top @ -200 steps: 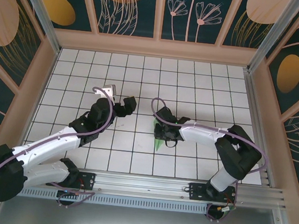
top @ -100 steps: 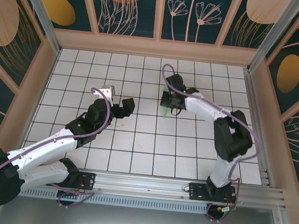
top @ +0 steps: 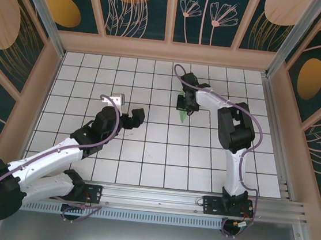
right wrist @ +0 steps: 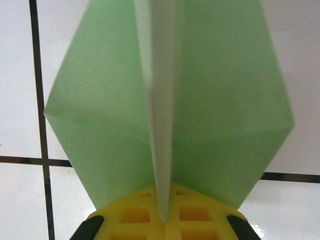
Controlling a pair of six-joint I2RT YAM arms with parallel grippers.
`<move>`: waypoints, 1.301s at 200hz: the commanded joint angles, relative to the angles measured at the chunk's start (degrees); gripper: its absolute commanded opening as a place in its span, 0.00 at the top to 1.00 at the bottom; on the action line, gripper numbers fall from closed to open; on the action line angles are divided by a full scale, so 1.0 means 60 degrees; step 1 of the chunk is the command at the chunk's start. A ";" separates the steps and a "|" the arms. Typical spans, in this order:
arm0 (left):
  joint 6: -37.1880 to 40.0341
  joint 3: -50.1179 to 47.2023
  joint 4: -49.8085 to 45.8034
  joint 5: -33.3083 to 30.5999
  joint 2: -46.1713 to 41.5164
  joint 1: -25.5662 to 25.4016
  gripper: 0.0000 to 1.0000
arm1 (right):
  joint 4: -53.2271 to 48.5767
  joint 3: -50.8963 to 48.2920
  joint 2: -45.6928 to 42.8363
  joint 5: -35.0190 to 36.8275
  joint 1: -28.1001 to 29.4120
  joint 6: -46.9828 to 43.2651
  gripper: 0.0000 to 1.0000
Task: Fold a paper plane with a square sheet of paper (fold left side to right side)
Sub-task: Place the paper plane at the top-center of the table, then reset both arms
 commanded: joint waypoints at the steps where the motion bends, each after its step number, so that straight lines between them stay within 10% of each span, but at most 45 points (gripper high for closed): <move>1: 0.0195 -0.0041 -0.0163 0.0100 -0.0140 0.0047 0.02 | -0.0551 0.0309 0.0203 -0.0313 0.0005 -0.0299 0.97; 115: -0.0256 0.0332 -0.0198 -0.0577 0.0133 0.0218 0.01 | -0.1091 0.0349 -0.1331 0.0178 0.0145 -0.0585 0.68; 180: -0.0367 0.0488 0.0319 -0.0262 0.0204 0.2417 0.01 | 0.0146 -0.2286 -0.5384 0.1044 -0.0083 -0.0769 0.36; 260: 0.1661 0.0587 0.1316 -0.2583 0.1045 0.3638 0.01 | 0.5384 -0.8788 -1.0539 0.0986 -0.4085 -0.0814 0.04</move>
